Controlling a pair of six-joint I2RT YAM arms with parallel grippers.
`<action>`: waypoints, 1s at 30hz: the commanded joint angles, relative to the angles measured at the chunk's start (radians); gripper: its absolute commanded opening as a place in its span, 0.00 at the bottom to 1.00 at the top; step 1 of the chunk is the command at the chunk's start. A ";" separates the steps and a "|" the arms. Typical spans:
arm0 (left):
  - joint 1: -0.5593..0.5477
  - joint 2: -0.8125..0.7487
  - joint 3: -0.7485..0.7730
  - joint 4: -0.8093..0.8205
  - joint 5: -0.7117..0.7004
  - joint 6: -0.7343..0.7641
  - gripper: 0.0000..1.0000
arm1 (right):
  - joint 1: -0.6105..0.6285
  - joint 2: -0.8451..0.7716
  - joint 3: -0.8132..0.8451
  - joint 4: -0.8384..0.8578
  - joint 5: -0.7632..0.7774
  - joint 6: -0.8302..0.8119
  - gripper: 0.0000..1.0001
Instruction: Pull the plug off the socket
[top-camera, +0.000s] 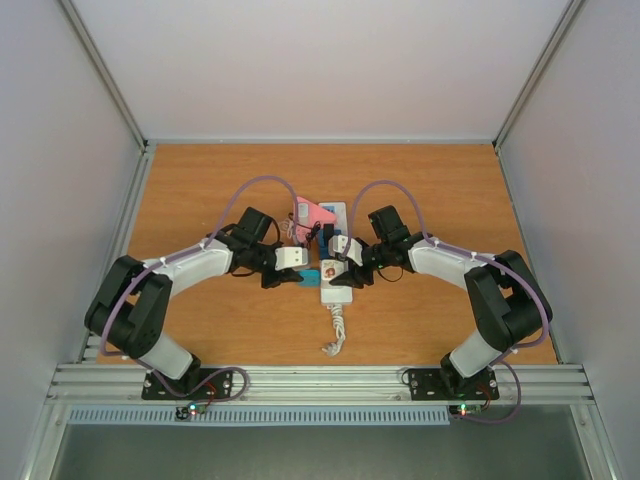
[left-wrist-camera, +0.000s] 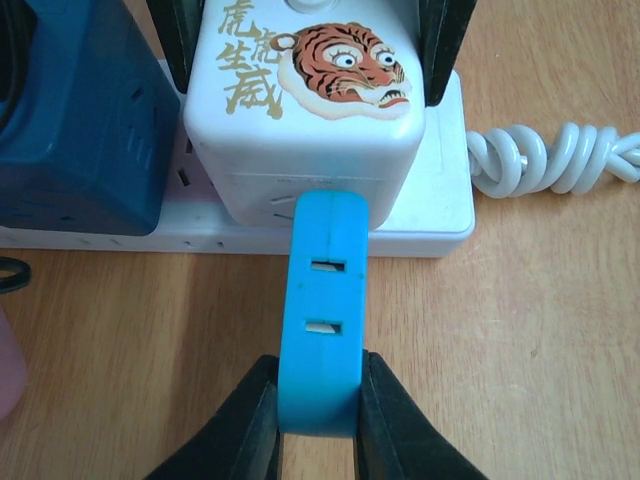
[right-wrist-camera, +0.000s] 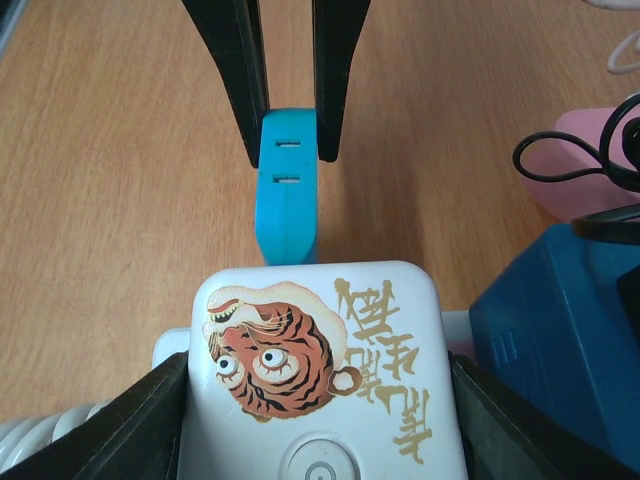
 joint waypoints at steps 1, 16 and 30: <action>0.037 -0.042 -0.008 -0.081 -0.041 0.054 0.03 | -0.041 0.000 -0.017 -0.073 0.087 -0.059 0.23; 0.103 -0.094 -0.007 -0.168 -0.028 0.101 0.01 | -0.046 -0.016 -0.015 -0.113 0.071 -0.087 0.36; 0.112 -0.205 -0.033 -0.227 0.005 0.077 0.02 | -0.047 -0.105 0.038 -0.181 0.011 -0.058 0.92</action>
